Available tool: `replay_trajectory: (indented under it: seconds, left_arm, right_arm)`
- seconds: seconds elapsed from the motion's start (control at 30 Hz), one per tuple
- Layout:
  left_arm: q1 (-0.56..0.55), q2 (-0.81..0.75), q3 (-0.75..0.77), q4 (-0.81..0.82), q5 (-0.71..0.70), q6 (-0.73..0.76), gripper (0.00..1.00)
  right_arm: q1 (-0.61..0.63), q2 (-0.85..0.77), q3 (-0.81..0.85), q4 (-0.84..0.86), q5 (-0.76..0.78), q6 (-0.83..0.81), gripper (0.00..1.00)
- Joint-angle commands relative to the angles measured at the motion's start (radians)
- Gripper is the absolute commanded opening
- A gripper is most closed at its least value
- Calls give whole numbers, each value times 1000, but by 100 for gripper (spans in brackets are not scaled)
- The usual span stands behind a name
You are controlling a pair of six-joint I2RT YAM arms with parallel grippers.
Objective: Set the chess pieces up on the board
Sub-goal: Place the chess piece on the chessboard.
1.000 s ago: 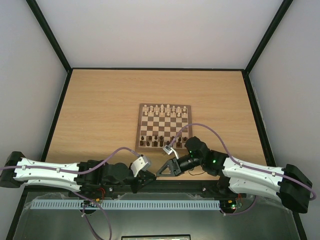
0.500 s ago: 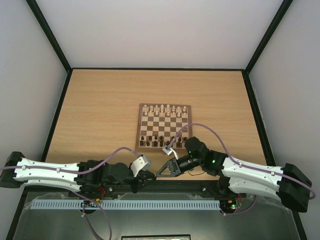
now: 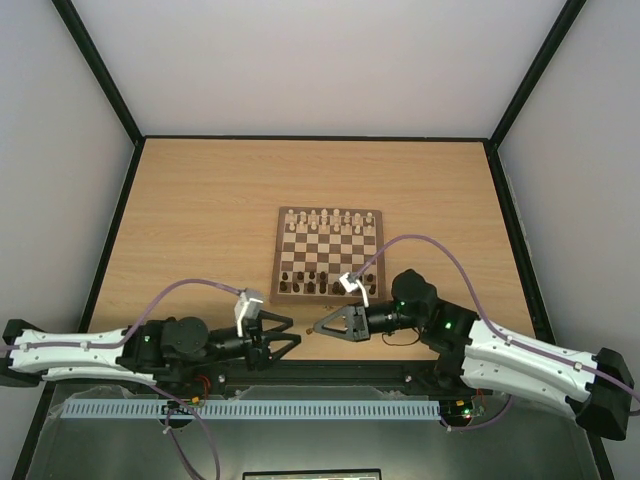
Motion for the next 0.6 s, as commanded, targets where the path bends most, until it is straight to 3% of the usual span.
replay_trajectory:
  seconds: [0.0,0.1,0.3,0.57]
  left_arm:
    - [43,-100,-106,266,-15,-125,65]
    - [78,-194,-183,384,-7,-192,63]
    - [170,-353,-275,395,2,-291,63]
    - [312,-302,-347,525,148,-402,57]
  right_arm:
    - [7,-29,53,-11,130,-39,5]
    - [7,-39,67,36,149,-37,5]
    - [6,-7,77,102,137,-28,5]
    - [7,83,77,199,104,-8,4]
